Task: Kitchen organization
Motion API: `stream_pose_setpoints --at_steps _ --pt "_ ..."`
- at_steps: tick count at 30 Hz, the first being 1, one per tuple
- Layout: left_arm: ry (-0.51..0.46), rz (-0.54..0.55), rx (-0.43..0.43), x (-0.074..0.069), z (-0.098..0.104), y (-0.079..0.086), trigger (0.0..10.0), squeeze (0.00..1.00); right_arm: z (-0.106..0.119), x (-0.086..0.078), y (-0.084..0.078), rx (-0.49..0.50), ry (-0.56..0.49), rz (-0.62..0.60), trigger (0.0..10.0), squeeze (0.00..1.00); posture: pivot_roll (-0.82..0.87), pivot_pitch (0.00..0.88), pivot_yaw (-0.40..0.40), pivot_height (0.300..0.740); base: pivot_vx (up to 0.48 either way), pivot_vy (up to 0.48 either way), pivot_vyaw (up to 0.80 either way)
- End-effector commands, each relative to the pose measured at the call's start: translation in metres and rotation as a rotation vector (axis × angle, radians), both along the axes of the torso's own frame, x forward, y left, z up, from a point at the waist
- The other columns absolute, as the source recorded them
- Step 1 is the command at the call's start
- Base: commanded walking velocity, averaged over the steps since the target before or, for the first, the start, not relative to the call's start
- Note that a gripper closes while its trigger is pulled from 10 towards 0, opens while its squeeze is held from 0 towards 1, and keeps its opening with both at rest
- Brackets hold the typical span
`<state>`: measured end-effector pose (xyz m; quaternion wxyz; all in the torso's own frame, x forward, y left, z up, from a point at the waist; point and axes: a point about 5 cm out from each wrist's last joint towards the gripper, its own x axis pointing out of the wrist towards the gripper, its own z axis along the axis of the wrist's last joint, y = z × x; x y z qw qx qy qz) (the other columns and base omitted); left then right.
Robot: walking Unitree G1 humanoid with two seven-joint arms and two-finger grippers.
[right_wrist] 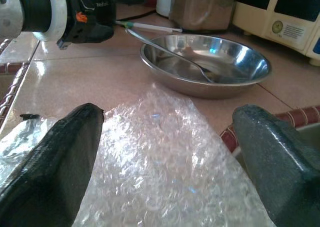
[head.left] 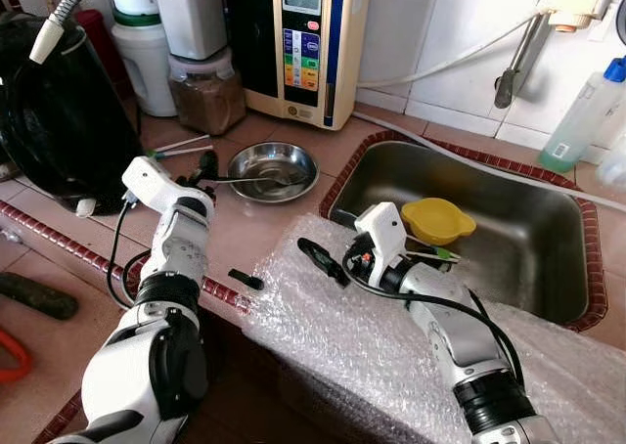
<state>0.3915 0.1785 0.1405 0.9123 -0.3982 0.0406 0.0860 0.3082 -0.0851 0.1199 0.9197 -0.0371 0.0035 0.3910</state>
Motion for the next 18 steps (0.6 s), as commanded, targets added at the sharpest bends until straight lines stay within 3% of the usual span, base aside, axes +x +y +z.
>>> stream_pose_setpoints --at_steps 1,2,11,12,14,15,18 --pt "-0.005 -0.011 -0.008 0.0024 0.0028 -0.0011 10.0 0.49 0.0051 -0.0020 0.0019 -0.006 -0.024 0.011 10.0 0.63 0.03 0.000 0.065 0.740 0.000 0.000 0.00" --pt "0.001 -0.019 -0.016 0.0027 0.0020 -0.0020 10.0 0.00 0.0048 -0.0024 0.0011 -0.008 -0.022 0.009 10.0 0.62 0.03 0.000 0.065 0.740 0.000 0.000 0.00" --pt "0.018 -0.046 -0.030 0.0047 0.0012 -0.0068 10.0 0.00 0.0040 -0.0050 -0.0021 -0.014 -0.019 -0.001 10.0 0.62 0.02 0.000 0.068 0.740 0.000 0.000 0.00" --pt "0.017 -0.048 -0.032 0.0048 0.0011 -0.0068 5.6 0.00 0.0041 -0.0053 -0.0020 -0.014 -0.018 -0.001 10.0 0.62 0.01 0.000 0.069 0.740 0.000 0.000 0.00" --pt "0.016 -0.049 -0.033 0.0048 0.0010 -0.0069 5.6 0.00 0.0041 -0.0054 -0.0020 -0.014 -0.018 -0.001 10.0 0.62 0.01 0.000 0.069 0.740 0.000 0.000 0.00" --pt "0.015 -0.055 -0.062 0.0048 0.0000 -0.0082 0.0 0.00 0.0039 -0.0058 -0.0016 -0.016 -0.017 -0.001 10.0 0.62 0.01 0.000 0.069 0.740 0.000 0.000 0.00" --pt "0.014 -0.064 -0.089 0.0051 -0.0003 -0.0103 0.0 0.00 0.0039 -0.0062 -0.0019 -0.019 -0.016 -0.001 10.0 0.63 0.01 0.000 0.069 0.740 0.000 0.000 0.00"
